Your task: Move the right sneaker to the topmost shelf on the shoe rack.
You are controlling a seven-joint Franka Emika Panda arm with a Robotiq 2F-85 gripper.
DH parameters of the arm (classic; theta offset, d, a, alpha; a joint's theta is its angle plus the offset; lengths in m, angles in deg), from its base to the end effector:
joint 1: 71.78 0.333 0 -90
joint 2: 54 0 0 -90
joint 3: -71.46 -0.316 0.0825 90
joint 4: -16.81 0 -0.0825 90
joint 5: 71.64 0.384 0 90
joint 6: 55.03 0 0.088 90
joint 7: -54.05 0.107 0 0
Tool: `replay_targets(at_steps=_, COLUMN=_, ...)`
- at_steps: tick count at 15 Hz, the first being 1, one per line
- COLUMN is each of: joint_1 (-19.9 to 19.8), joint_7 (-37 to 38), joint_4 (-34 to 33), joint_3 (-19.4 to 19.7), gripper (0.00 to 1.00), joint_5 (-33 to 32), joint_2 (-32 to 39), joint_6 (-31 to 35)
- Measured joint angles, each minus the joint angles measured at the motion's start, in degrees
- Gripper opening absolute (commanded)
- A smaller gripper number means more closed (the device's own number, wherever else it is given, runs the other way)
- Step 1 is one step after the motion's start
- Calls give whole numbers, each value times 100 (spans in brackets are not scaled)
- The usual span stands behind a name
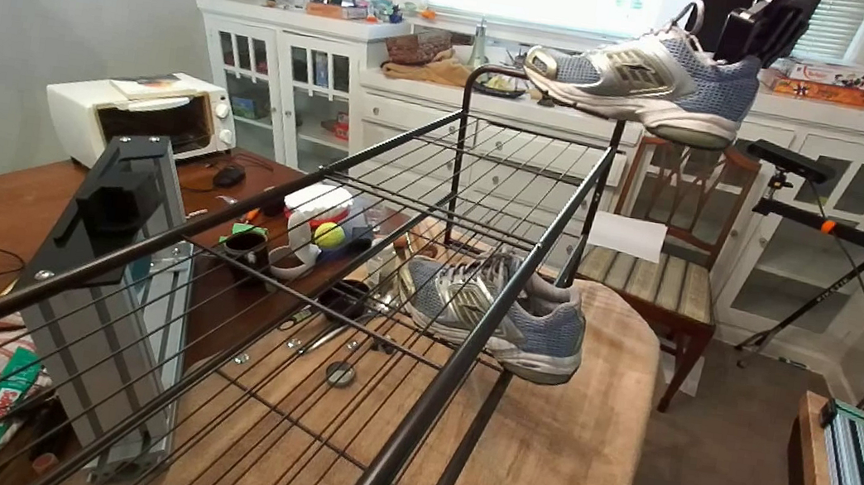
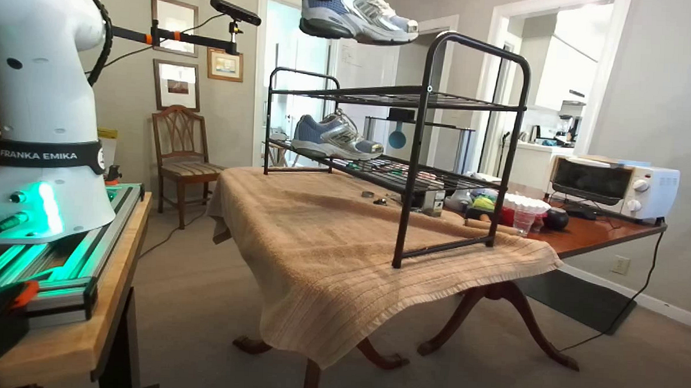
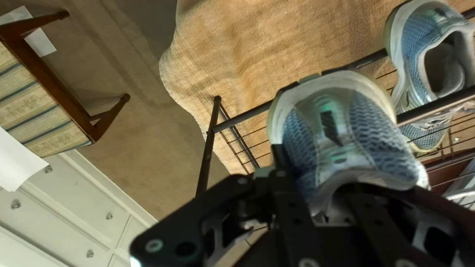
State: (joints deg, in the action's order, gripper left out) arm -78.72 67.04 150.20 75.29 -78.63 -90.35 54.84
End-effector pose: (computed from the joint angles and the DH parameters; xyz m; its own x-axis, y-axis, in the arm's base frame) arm 0.3712 -0.0846 0.5860 0.9054 -0.3552 0.2326 -0.3717 -0.9279 0.0298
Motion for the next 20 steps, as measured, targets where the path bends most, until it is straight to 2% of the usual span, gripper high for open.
replay_targets(at_steps=8, joint_1=-80, joint_7=-416, joint_4=-545, joint_3=110, gripper=3, joint_5=-61, joint_2=1233, joint_6=724)
replay_targets(at_steps=12, joint_1=-80, joint_7=-420, joint_4=-616, joint_3=85, gripper=3, joint_5=-155, joint_2=1552, joint_6=1278)
replay_targets(at_steps=17, joint_1=-64, joint_7=-431, joint_4=-628, joint_3=1, gripper=3, joint_5=-159, joint_2=1864, joint_6=1669)
replay_targets(at_steps=18, joint_1=-52, joint_7=-442, joint_4=-640, joint_3=-11, gripper=37, joint_5=-160, joint_2=1923, joint_6=1708)
replay_targets(at_steps=20, joint_1=-46, joint_7=-447, joint_4=-699, joint_3=-45, gripper=44, joint_5=-168, joint_2=2045, joint_6=1717)
